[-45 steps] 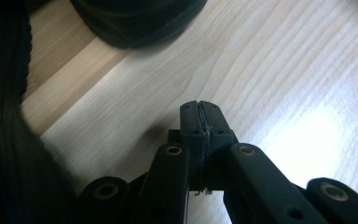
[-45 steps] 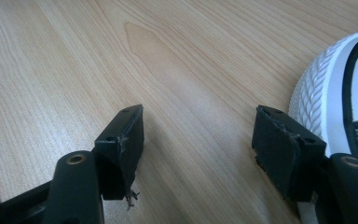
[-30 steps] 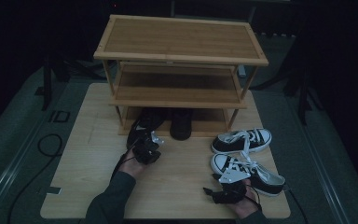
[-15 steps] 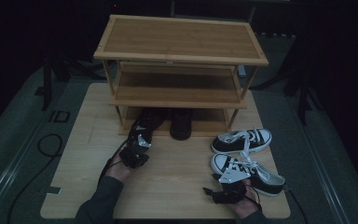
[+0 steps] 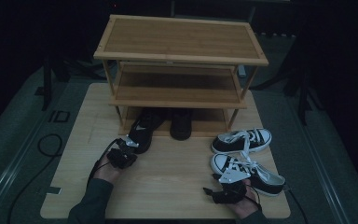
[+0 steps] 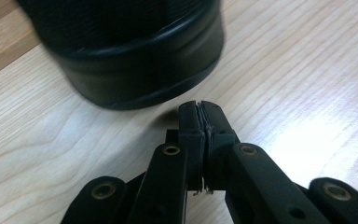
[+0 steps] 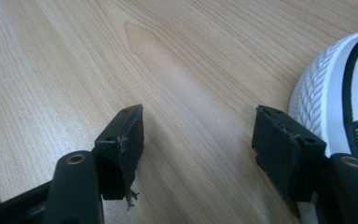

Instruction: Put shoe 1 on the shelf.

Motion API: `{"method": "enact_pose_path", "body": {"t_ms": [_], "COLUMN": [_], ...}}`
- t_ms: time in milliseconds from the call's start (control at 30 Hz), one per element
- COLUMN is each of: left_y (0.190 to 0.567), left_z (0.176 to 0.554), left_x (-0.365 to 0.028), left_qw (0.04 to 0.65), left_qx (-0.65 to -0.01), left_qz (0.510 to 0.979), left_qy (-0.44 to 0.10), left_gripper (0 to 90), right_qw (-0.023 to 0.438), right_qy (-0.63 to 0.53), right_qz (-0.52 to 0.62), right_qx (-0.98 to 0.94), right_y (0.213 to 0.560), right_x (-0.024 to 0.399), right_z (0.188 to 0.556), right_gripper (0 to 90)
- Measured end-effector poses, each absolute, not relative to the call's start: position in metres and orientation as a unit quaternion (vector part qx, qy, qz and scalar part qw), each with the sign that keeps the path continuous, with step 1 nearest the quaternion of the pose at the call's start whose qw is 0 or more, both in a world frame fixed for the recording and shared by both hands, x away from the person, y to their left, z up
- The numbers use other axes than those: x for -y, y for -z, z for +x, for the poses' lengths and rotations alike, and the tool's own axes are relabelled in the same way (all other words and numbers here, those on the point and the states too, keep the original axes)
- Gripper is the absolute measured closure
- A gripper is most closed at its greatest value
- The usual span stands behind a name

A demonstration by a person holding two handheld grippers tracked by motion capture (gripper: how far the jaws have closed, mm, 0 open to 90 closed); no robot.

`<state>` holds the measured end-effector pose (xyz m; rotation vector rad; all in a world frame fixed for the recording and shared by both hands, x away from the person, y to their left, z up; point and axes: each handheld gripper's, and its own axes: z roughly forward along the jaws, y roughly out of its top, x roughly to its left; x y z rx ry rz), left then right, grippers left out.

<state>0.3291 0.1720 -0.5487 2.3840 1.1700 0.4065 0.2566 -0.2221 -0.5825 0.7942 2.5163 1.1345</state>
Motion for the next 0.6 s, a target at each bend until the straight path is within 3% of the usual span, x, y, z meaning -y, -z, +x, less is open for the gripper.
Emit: {"method": "enact_pose_path", "body": {"t_ms": [600], "left_y": [0.544], "left_z": [0.350], "left_x": [-0.186], "left_qw": [0.221], "left_qx": [-0.462], "left_qz": [0.839], "left_qy": [-0.182], "left_gripper": [88.3], "right_qw": [0.134], "right_qy": [-0.392], "right_qz": [0.274], "right_qx": [-0.868], "right_y": [0.583], "right_x": [0.222], "right_z": [0.257], "right_gripper": [33.8]}}
